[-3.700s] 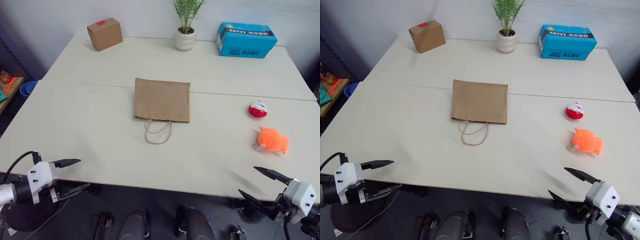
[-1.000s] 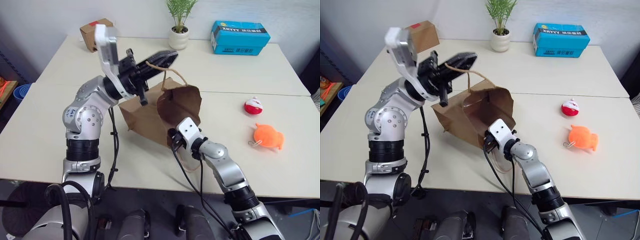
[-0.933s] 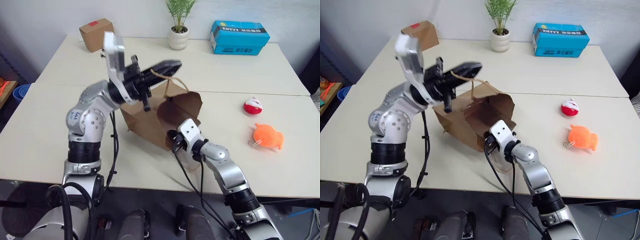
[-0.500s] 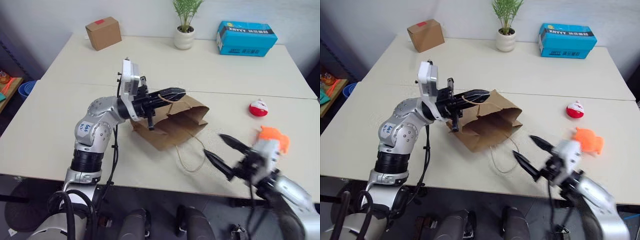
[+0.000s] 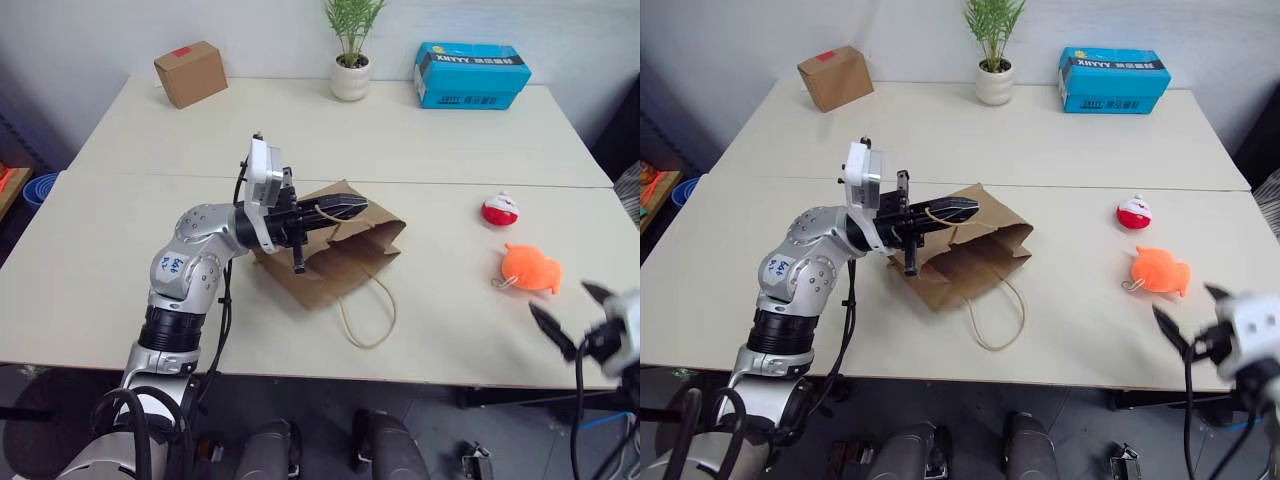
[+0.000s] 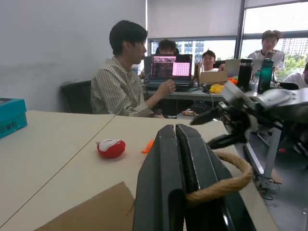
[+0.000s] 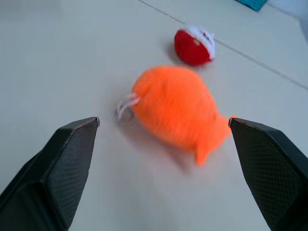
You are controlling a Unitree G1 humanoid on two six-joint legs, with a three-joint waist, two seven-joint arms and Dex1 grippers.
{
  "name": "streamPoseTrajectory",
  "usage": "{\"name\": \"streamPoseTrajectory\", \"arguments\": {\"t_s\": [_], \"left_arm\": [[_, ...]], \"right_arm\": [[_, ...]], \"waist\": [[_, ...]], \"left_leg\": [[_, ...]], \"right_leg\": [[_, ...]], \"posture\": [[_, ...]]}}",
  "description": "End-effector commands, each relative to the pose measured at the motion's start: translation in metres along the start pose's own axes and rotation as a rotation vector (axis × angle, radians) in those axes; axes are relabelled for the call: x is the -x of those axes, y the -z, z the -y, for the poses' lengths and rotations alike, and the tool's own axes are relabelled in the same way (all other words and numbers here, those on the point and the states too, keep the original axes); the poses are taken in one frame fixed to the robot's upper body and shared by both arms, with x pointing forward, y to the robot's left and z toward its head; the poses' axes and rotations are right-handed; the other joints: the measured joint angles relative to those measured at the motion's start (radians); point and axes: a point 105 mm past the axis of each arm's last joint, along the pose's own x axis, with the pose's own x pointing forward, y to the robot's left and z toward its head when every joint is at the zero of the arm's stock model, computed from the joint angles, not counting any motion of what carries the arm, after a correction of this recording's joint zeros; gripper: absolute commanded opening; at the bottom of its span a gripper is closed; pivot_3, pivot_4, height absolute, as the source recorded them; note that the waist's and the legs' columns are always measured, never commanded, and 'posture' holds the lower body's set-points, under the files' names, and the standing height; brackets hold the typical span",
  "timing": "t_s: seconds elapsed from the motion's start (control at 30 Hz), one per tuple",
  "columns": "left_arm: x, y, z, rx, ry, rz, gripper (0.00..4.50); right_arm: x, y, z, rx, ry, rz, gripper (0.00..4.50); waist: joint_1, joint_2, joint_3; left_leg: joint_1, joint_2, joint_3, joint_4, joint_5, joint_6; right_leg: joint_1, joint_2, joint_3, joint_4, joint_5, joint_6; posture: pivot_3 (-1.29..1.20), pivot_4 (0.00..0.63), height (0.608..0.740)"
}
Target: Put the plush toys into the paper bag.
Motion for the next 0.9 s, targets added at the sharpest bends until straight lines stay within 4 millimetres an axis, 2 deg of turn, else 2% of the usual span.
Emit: {"name": "streamPoseTrajectory", "arguments": {"t_s": [0.03,0.13,0.2,0.27,0.37,0.47,0.57,0.67,0.77,0.9], "left_arm": [[-0.001,-0.01,0.004,-0.054,0.006,0.002,0.0],[0.0,-0.011,0.004,-0.061,-0.004,-0.005,0.0],[0.001,-0.012,0.003,-0.067,-0.013,-0.008,0.0],[0.002,-0.014,0.002,-0.073,-0.018,-0.01,0.0],[0.002,-0.015,0.001,-0.08,-0.022,-0.008,0.0],[0.002,-0.017,-0.001,-0.079,-0.027,0.0,0.0],[0.0,-0.019,-0.003,-0.073,-0.028,0.011,0.0],[-0.002,-0.019,-0.003,-0.065,-0.026,0.017,0.0],[-0.007,-0.019,0.0,-0.058,-0.002,0.021,0.0],[-0.01,-0.02,0.003,-0.046,0.029,0.024,0.0]], "right_arm": [[-0.021,0.026,0.015,-0.006,0.001,-0.178,4.26],[-0.04,0.029,0.016,0.038,-0.073,-0.229,3.54],[-0.043,0.035,0.014,-0.005,-0.124,-0.29,2.88],[-0.045,0.03,0.009,-0.057,-0.184,-0.286,2.24],[-0.04,-0.002,-0.012,-0.182,-0.371,-0.166,1.31],[-0.019,-0.039,-0.048,-0.207,-0.643,-0.045,0.49],[-0.004,-0.071,-0.091,-0.24,-0.844,0.04,0.17],[0.0,-0.086,-0.129,-0.243,-0.943,0.08,0.16],[-0.018,-0.096,-0.158,-0.222,-0.906,0.142,0.16],[-0.041,-0.1,-0.176,-0.199,-0.871,0.168,0.16]], "waist": [[0.013,0.0,0.0],[0.024,0.001,0.0],[0.025,0.001,0.0],[0.025,0.0,0.0],[0.024,-0.001,0.0],[0.024,0.0,0.0],[0.021,0.0,0.0],[0.023,0.0,0.0],[0.024,-0.002,0.001],[0.024,-0.001,0.001]], "left_leg": [[-0.001,0.001,-0.002,0.0,0.001,-0.002],[-0.002,0.001,-0.002,-0.001,0.001,-0.003],[-0.004,-0.001,-0.002,0.0,0.002,-0.001],[-0.004,-0.002,-0.002,0.001,0.002,0.002],[-0.004,-0.003,-0.003,0.003,0.001,0.004],[-0.004,-0.001,-0.004,0.003,0.001,0.003],[-0.004,0.0,-0.004,0.001,0.0,0.002],[-0.004,0.0,-0.004,0.002,0.0,0.001],[-0.003,0.0,-0.004,0.002,0.0,0.001],[-0.005,-0.002,-0.003,0.002,0.0,0.001]], "right_leg": [[0.0,0.001,-0.002,0.0,-0.001,-0.001],[0.0,0.002,-0.005,0.002,-0.001,-0.002],[0.0,0.003,-0.007,0.002,-0.001,-0.001],[0.002,0.002,-0.008,-0.001,0.001,0.003],[0.005,0.001,-0.007,-0.004,0.003,0.006],[0.005,0.0,-0.007,-0.005,0.003,0.006],[0.004,0.001,-0.007,-0.005,0.003,0.005],[0.004,0.0,-0.007,-0.005,0.003,0.005],[0.004,0.0,-0.006,-0.005,0.003,0.005],[0.002,0.0,-0.005,-0.004,0.003,0.005]], "posture": [[0.0,0.15,0.74],[0.0,0.15,0.74],[0.0,0.15,0.74],[0.0,0.15,0.74],[0.0,0.15,0.74],[0.0,0.15,0.74],[0.0,0.15,0.74],[0.0,0.15,0.74],[0.0,0.15,0.74],[0.0,0.15,0.74]]}}
